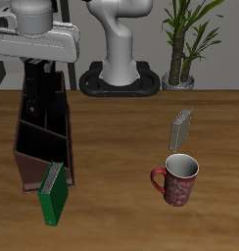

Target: Place the black book into the right desk caddy's left compartment and place the red mug into the right desk caddy's right compartment

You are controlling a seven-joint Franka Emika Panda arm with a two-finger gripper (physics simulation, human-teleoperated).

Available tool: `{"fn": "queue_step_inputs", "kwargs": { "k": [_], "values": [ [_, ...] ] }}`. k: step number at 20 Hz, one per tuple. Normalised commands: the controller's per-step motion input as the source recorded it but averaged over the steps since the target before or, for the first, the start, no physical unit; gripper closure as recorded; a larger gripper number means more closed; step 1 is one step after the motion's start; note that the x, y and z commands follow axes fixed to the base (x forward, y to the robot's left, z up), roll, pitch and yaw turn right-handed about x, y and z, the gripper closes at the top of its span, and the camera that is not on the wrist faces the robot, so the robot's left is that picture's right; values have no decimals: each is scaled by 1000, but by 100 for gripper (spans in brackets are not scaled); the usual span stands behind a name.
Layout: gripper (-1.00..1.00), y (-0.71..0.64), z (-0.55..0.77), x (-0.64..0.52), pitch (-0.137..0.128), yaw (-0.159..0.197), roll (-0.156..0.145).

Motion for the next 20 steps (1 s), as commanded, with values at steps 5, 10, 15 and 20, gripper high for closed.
{"fn": "queue_step_inputs", "kwargs": {
  "k": [5,10,15,20],
  "values": [
    [100,-51,-99,45,8,-9,-11],
    [100,35,-124,33,15,2,6],
    [100,32,-64,-4,2,6,0],
    [100,38,-14,-20,-2,1,-1]
  ]
}}
